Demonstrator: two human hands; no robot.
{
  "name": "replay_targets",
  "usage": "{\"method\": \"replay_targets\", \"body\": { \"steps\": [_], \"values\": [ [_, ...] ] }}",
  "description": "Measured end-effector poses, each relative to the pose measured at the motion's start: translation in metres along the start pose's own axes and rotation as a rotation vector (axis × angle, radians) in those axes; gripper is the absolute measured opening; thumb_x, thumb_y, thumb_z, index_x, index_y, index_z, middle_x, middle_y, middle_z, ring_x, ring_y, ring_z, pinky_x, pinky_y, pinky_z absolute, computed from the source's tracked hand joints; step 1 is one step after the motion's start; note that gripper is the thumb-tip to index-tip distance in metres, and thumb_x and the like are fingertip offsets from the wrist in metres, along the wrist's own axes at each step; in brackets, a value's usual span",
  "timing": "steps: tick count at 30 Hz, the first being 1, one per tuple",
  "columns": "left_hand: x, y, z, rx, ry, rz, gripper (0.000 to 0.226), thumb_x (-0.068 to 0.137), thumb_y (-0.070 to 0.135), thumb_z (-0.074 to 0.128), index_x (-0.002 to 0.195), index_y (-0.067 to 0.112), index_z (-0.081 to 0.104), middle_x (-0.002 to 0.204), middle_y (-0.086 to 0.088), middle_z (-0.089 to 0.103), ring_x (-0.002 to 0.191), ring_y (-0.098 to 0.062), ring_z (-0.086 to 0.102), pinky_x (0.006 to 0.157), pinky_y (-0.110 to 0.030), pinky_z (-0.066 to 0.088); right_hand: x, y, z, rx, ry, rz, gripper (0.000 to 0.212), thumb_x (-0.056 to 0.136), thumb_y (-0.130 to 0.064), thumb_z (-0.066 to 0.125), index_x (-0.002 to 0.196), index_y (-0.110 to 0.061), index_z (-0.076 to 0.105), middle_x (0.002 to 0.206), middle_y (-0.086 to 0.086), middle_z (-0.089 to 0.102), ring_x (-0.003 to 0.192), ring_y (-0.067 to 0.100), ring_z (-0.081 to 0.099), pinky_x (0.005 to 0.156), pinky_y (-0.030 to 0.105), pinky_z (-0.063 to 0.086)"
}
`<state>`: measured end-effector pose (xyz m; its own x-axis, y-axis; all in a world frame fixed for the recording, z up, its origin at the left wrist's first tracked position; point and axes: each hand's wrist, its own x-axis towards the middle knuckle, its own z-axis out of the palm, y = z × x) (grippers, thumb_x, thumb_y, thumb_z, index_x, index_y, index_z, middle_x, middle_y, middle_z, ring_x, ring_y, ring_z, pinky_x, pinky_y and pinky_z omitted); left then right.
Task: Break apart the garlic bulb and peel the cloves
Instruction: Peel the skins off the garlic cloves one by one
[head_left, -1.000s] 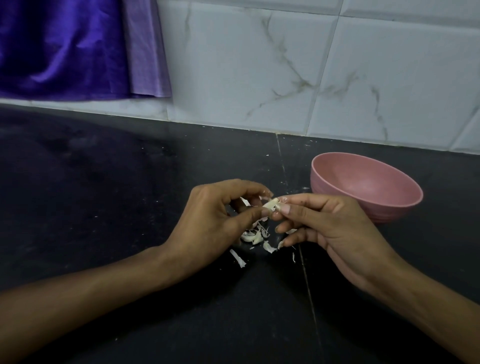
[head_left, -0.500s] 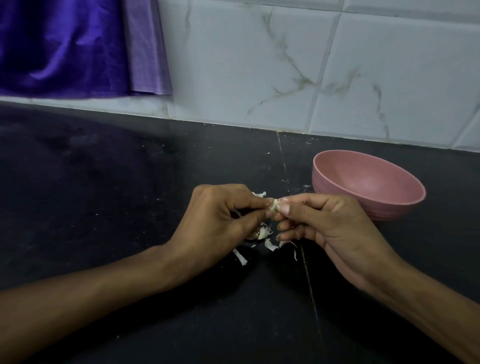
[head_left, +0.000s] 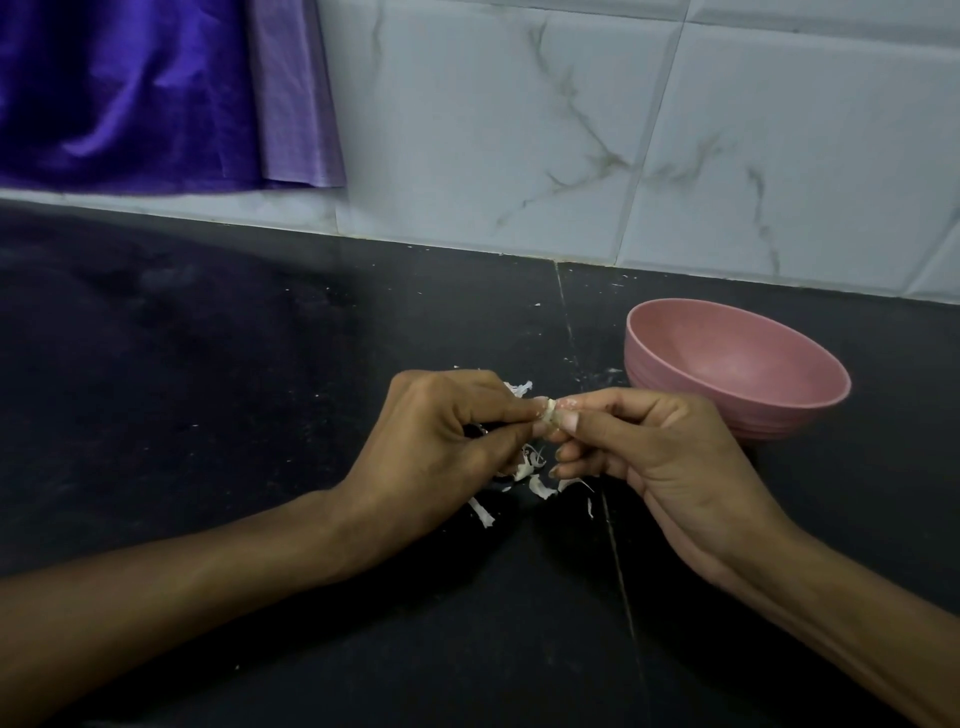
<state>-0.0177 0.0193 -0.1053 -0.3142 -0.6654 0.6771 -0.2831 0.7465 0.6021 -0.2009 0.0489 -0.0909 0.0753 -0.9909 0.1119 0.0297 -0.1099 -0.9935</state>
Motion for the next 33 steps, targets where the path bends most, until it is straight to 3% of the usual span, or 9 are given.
{"method": "replay_targets", "body": {
  "steps": [9, 17, 21, 29, 33],
  "values": [
    [-0.001, 0.002, 0.002, 0.118, -0.013, 0.074, 0.011, 0.086, 0.015, 0.071, 0.091, 0.012, 0.080, 0.065, 0.005, 0.067, 0.057, -0.008, 0.063, 0.051, -0.031, 0.052, -0.001, 0.002, 0.006, -0.004, 0.074, -0.035, 0.009, 0.085, 0.005, 0.066, 0.080, 0.003, 0.073, 0.076, 0.017, 0.072, 0.056, 0.012, 0.063, 0.055, 0.022, 0.054],
    [0.005, 0.004, -0.003, 0.061, -0.044, -0.009, 0.017, 0.086, 0.018, 0.072, 0.102, 0.015, 0.078, 0.074, 0.007, 0.070, 0.059, -0.007, 0.067, 0.054, -0.029, 0.056, 0.000, -0.004, 0.002, 0.007, 0.059, 0.003, 0.011, 0.084, -0.005, 0.069, 0.089, 0.002, 0.075, 0.089, 0.024, 0.071, 0.063, 0.013, 0.064, 0.058, 0.028, 0.057],
    [0.005, 0.006, -0.007, 0.101, -0.089, -0.015, 0.027, 0.080, 0.026, 0.076, 0.106, 0.019, 0.075, 0.083, 0.011, 0.071, 0.069, -0.002, 0.067, 0.061, -0.025, 0.056, 0.000, -0.005, 0.001, 0.007, 0.042, 0.024, 0.011, 0.086, -0.006, 0.067, 0.091, -0.003, 0.077, 0.088, 0.015, 0.074, 0.068, 0.012, 0.064, 0.058, 0.028, 0.058],
    [0.005, 0.011, -0.005, 0.120, 0.000, -0.039, 0.019, 0.076, 0.020, 0.082, 0.093, 0.016, 0.076, 0.073, 0.017, 0.068, 0.064, 0.006, 0.065, 0.058, -0.015, 0.052, 0.000, -0.005, 0.004, -0.048, 0.061, 0.012, 0.009, 0.084, -0.010, 0.070, 0.084, -0.009, 0.079, 0.089, 0.006, 0.075, 0.068, 0.006, 0.062, 0.055, 0.024, 0.055],
    [0.005, 0.014, -0.005, 0.106, 0.022, -0.072, 0.016, 0.076, 0.028, 0.079, 0.083, 0.014, 0.076, 0.065, 0.007, 0.070, 0.056, -0.003, 0.066, 0.052, -0.026, 0.054, 0.002, -0.006, 0.003, -0.078, 0.079, -0.030, 0.007, 0.082, -0.013, 0.073, 0.085, -0.011, 0.079, 0.091, 0.005, 0.074, 0.066, 0.005, 0.061, 0.055, 0.024, 0.054]
  ]
}}
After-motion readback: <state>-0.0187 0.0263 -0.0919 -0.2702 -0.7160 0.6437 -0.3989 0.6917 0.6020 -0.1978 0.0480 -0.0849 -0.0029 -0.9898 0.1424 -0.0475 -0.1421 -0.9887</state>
